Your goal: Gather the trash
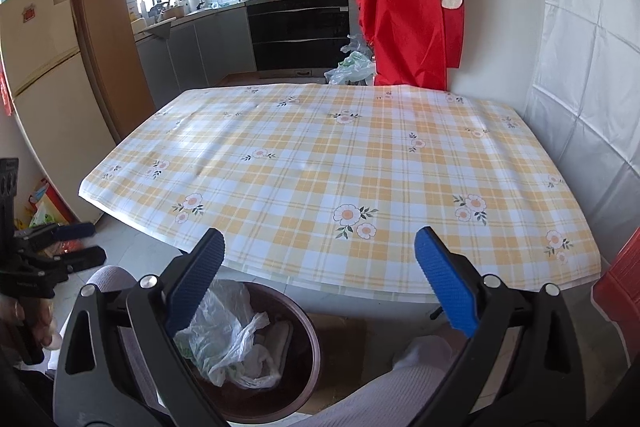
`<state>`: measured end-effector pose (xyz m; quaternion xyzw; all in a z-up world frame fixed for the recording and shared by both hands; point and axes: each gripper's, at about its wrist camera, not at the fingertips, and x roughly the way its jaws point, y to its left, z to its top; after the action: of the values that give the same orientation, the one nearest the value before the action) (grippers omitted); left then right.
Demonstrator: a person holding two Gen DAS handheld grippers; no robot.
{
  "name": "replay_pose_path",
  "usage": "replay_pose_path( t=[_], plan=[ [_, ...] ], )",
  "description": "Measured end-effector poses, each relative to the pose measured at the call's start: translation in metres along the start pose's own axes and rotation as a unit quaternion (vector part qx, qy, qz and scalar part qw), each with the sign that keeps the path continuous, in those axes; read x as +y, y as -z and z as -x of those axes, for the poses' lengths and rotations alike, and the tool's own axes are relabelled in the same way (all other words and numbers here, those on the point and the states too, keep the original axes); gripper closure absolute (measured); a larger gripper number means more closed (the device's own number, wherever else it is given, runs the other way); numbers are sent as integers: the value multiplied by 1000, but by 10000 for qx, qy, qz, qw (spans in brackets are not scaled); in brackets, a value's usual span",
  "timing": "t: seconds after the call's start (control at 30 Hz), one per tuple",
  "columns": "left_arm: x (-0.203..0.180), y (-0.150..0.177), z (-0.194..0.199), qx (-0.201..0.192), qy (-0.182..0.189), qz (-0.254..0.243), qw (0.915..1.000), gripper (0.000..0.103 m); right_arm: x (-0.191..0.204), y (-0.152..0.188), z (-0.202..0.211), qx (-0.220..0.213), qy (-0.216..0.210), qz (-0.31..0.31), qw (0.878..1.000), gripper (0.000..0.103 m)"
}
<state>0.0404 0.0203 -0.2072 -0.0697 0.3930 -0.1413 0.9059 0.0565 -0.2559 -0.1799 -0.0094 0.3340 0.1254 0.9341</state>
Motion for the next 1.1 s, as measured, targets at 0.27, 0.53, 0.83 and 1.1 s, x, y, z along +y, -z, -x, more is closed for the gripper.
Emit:
replay_pose_path(
  t=[0.27,0.53,0.83,1.1],
  plan=[
    [-3,-46,44,-898,-590,-302,9938,6,20,-36,33,-507,148,298,9982,6],
    [-10,-91,90,-1694,-853,-601,9800,6,26,-72,67,-1034,340,317,9936,6],
    [-28,-108,115,-2074,-973,-770,9704,6,25,-81,85,-1253,423,125,9911,6],
    [-29,-106,114,-2071,-959,-766,9706,6,25,-81,83,-1202,446,84,9917,6]
  ],
)
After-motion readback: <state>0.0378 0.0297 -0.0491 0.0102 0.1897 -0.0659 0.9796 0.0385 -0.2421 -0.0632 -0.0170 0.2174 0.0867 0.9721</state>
